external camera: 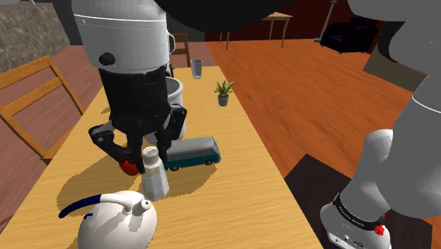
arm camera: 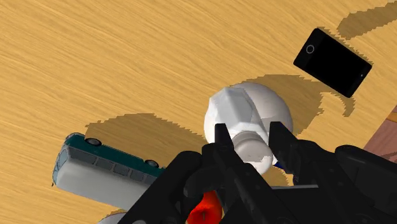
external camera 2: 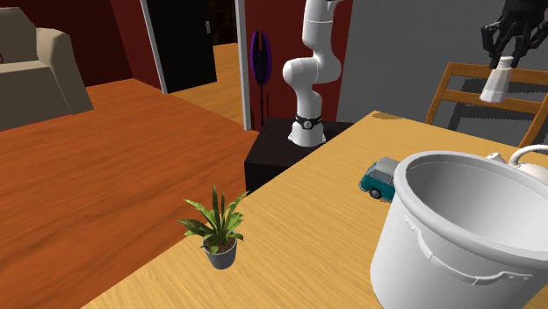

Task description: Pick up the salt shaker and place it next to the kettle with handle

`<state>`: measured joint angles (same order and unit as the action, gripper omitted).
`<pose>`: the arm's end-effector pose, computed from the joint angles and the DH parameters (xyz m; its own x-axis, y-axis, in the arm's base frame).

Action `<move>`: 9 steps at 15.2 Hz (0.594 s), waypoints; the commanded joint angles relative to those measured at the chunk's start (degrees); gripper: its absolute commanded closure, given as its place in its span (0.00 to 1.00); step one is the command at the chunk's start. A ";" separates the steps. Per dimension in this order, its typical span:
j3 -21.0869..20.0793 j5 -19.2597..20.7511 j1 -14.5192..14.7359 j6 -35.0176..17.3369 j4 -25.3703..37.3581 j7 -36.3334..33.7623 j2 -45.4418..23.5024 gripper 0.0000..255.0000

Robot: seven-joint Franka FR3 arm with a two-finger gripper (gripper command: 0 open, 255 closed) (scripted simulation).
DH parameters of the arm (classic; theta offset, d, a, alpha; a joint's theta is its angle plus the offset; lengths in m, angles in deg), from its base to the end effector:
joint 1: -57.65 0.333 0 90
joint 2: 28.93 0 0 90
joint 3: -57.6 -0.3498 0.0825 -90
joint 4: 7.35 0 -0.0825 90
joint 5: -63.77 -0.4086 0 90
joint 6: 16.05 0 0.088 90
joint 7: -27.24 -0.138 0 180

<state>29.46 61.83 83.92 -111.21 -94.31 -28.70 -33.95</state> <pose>0.3656 0.4966 0.6161 0.9992 -0.0304 -0.0255 -0.0327 -0.9948 -0.0963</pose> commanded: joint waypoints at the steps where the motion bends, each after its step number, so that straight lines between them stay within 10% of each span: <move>1: -1.37 1.95 2.10 0.87 3.99 -3.52 -3.33 1.00; 9: -3.11 5.49 6.63 -0.82 7.43 -9.40 -8.96 1.00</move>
<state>26.38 67.34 90.54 -111.14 -85.94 -37.99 -43.02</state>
